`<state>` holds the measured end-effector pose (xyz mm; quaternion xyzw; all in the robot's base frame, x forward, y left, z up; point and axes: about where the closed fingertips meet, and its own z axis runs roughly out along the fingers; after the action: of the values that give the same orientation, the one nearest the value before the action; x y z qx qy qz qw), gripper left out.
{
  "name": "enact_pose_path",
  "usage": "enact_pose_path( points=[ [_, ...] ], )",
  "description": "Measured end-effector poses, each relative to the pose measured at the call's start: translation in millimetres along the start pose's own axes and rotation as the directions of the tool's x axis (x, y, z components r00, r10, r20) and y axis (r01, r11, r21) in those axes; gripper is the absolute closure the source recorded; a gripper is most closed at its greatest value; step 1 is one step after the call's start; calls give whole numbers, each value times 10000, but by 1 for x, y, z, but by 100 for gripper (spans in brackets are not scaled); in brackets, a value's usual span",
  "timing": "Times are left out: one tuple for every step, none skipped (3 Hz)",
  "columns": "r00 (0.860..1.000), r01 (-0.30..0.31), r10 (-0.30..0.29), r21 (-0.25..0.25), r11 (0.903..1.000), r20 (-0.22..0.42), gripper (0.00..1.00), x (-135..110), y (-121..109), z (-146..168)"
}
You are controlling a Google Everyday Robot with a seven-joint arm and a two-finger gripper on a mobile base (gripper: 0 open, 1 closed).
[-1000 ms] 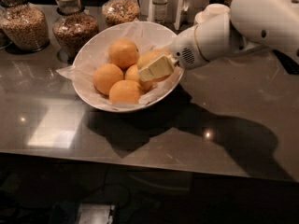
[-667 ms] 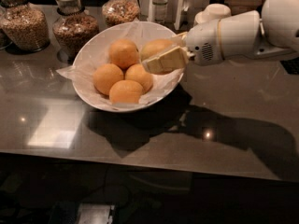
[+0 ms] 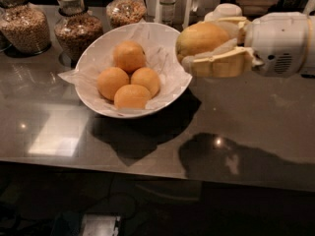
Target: Pick orange from white bowl
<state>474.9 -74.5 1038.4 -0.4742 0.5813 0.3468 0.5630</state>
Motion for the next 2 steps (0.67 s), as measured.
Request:
enact_pose_path(
  points=[
    [9940,858,-908,806,9930,610,100,-5,23,-34],
    [9845,1400,-1546,1607,9770,823,100,-1,34,-84]
  ],
)
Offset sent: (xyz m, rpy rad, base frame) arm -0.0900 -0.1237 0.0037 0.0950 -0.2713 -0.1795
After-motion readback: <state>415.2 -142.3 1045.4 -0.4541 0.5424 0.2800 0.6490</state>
